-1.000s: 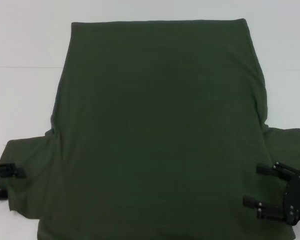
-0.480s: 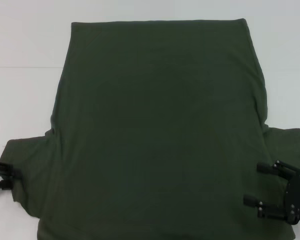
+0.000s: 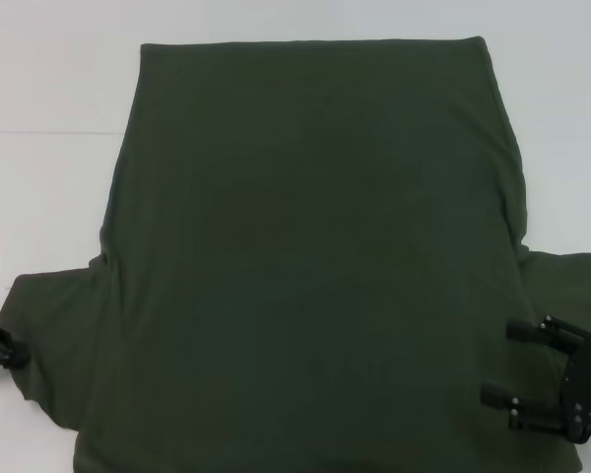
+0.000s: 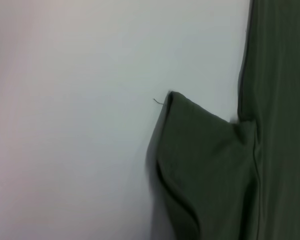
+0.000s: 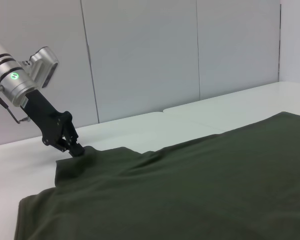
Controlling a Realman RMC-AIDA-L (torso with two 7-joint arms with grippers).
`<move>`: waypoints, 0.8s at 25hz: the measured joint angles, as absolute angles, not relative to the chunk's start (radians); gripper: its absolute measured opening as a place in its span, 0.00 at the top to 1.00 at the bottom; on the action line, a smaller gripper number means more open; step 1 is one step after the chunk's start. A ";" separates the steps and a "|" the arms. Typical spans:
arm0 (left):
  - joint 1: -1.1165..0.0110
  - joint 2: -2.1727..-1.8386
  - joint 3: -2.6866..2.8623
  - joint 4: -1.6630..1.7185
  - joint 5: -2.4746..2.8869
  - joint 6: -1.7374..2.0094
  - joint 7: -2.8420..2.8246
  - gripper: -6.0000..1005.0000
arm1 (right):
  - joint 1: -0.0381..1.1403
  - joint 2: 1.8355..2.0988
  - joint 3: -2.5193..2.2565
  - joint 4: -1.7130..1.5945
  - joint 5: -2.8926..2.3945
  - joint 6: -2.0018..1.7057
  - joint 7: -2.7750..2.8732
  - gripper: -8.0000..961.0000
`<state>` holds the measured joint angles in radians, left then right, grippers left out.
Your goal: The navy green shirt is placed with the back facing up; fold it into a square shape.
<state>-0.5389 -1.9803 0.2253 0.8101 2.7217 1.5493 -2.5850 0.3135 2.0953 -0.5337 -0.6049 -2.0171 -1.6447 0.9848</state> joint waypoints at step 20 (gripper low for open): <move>-0.541 -1.972 0.236 0.831 2.745 1.573 -2.612 0.61 | 0.309 2.095 -0.534 -0.604 -2.017 -1.646 0.985 0.04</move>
<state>-0.5415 -1.9723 0.2358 0.8314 2.7451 1.5726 -2.6120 0.3093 2.0953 -0.5338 -0.6043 -2.0172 -1.6460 0.9848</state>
